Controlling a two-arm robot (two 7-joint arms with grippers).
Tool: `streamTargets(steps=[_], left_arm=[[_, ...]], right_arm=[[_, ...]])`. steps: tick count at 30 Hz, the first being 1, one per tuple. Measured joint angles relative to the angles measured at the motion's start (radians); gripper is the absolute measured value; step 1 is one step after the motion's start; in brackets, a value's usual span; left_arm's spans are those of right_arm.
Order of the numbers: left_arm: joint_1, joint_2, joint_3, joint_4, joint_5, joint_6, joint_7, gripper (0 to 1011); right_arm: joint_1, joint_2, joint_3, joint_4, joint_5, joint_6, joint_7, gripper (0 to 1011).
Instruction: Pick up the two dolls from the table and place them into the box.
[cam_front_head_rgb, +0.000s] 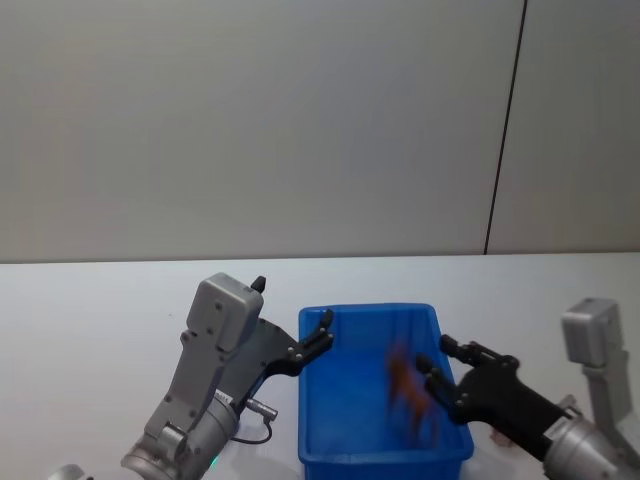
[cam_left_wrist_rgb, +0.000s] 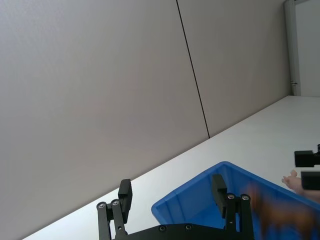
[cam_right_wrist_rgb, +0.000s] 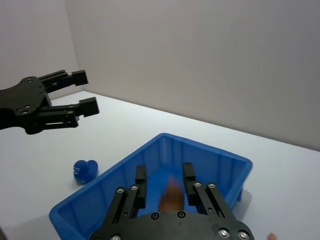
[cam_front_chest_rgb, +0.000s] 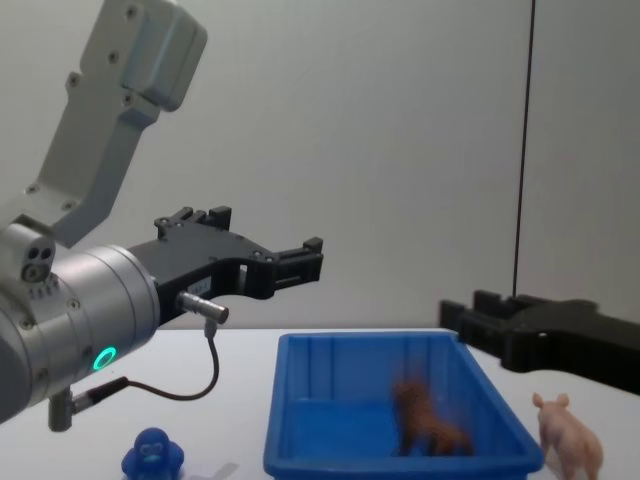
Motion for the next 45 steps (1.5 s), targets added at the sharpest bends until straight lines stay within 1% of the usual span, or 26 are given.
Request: streamTargets(steps=[1,2,3,4,5,6,7,8,10,13,14,16,17,19,25,31,35,41,45], left_arm=[[0.0,0.0,0.0,0.0,0.0,0.0,0.0,1001],[0.0,0.0,0.0,0.0,0.0,0.0,0.0,1001],[0.0,0.0,0.0,0.0,0.0,0.0,0.0,1001],[0.0,0.0,0.0,0.0,0.0,0.0,0.0,1001],[0.0,0.0,0.0,0.0,0.0,0.0,0.0,1001],[0.0,0.0,0.0,0.0,0.0,0.0,0.0,1001],[0.0,0.0,0.0,0.0,0.0,0.0,0.0,1001],[0.0,0.0,0.0,0.0,0.0,0.0,0.0,1001],[0.0,0.0,0.0,0.0,0.0,0.0,0.0,1001],[0.0,0.0,0.0,0.0,0.0,0.0,0.0,1001],[0.0,0.0,0.0,0.0,0.0,0.0,0.0,1001],[0.0,0.0,0.0,0.0,0.0,0.0,0.0,1001],[0.0,0.0,0.0,0.0,0.0,0.0,0.0,1001],[0.0,0.0,0.0,0.0,0.0,0.0,0.0,1001],[0.0,0.0,0.0,0.0,0.0,0.0,0.0,1001],[0.0,0.0,0.0,0.0,0.0,0.0,0.0,1001],[0.0,0.0,0.0,0.0,0.0,0.0,0.0,1001],[0.0,0.0,0.0,0.0,0.0,0.0,0.0,1001],[0.0,0.0,0.0,0.0,0.0,0.0,0.0,1001]], right_arm=[[0.004,-0.003,-0.002,0.004,-0.003,0.004,0.008,396],[0.014,-0.009,-0.008,0.012,-0.008,0.01,0.018,453],[0.017,-0.012,-0.01,0.016,-0.011,0.013,0.022,479],[0.031,-0.022,-0.018,0.028,-0.021,0.025,0.03,570],[0.034,-0.024,-0.02,0.031,-0.023,0.028,0.03,598],[0.038,-0.028,-0.023,0.035,-0.028,0.033,0.029,655],[0.04,-0.029,-0.024,0.037,-0.031,0.036,0.027,655],[0.042,-0.031,-0.025,0.038,-0.032,0.038,0.024,705],[0.046,-0.034,-0.028,0.04,-0.038,0.046,0.012,778],[0.047,-0.036,-0.03,0.041,-0.044,0.054,-0.011,845],[0.047,-0.036,-0.03,0.04,-0.047,0.058,-0.024,886],[0.046,-0.036,-0.03,0.038,-0.048,0.059,-0.031,920],[0.044,-0.036,-0.03,0.033,-0.05,0.062,-0.048,963],[0.038,-0.034,-0.029,0.025,-0.053,0.065,-0.074,995],[0.017,-0.024,-0.023,-0.003,-0.058,0.067,-0.136,1001],[-0.023,-0.006,-0.013,-0.051,-0.063,0.071,-0.231,1001],[-0.047,0.005,-0.008,-0.076,-0.066,0.076,-0.278,1001],[-0.081,0.02,-0.001,-0.104,-0.066,0.089,-0.339,1001],[-0.097,0.027,0.003,-0.113,-0.066,0.095,-0.367,1001]])
